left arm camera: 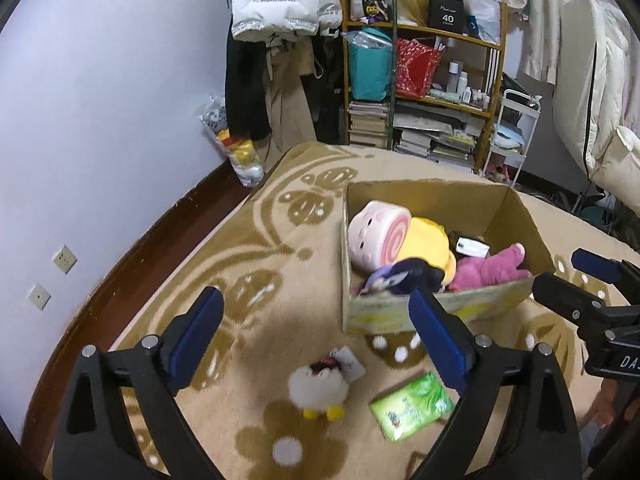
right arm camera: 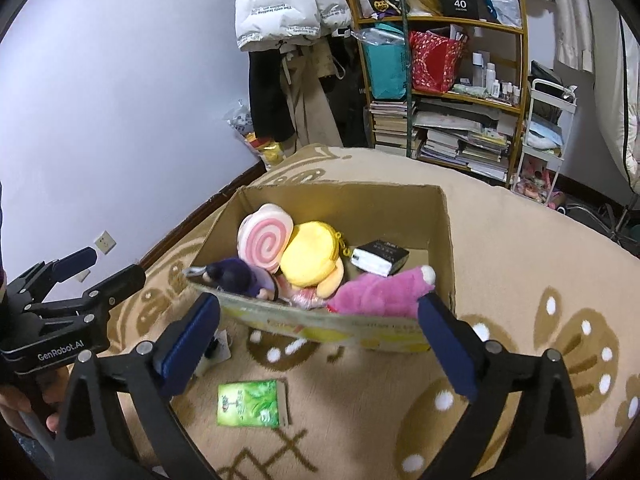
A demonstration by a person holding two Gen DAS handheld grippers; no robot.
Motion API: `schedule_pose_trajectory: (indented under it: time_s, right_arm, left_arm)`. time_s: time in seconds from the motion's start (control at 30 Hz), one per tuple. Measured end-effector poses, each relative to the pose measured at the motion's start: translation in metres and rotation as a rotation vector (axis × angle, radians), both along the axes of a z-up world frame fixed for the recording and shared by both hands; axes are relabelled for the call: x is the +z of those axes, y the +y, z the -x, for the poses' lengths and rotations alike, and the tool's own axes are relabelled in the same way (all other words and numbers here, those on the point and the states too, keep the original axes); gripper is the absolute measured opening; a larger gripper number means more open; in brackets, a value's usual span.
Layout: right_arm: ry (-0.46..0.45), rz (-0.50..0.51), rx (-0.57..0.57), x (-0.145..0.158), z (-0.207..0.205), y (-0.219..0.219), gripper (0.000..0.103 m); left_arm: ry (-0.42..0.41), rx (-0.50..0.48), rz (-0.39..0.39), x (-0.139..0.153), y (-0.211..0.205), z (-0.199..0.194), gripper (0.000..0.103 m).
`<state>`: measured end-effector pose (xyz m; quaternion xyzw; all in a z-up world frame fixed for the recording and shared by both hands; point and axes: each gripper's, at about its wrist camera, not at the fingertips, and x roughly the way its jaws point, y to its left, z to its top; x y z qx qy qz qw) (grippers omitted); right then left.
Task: Organize soft objects
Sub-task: 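Open both tools to drop pink block and Face pack into the box, then lower left tool to white penguin plush while right tool approaches green tissue pack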
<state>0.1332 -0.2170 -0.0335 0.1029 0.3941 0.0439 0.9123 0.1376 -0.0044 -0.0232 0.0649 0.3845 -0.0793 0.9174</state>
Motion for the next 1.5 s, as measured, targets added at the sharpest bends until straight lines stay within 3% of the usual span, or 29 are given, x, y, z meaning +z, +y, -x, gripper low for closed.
schedule_pose_trajectory:
  time_s: [0.43,0.83,1.5]
  right_arm:
    - [0.043,0.03,0.059,-0.01,0.018,0.032,0.103]
    - [0.145,0.049,0.114,-0.047,0.009,0.068,0.103]
    - [0.28,0.048,0.161,-0.107,-0.017,0.091,0.103]
  left_arm:
    - [0.14,0.033,0.008,-0.022,0.016,0.008,0.093]
    - [0.312,0.078,0.013,-0.059,0.035,-0.013,0.093]
    - [0.496,0.098,0.003,-0.113,0.03,-0.036,0.093]
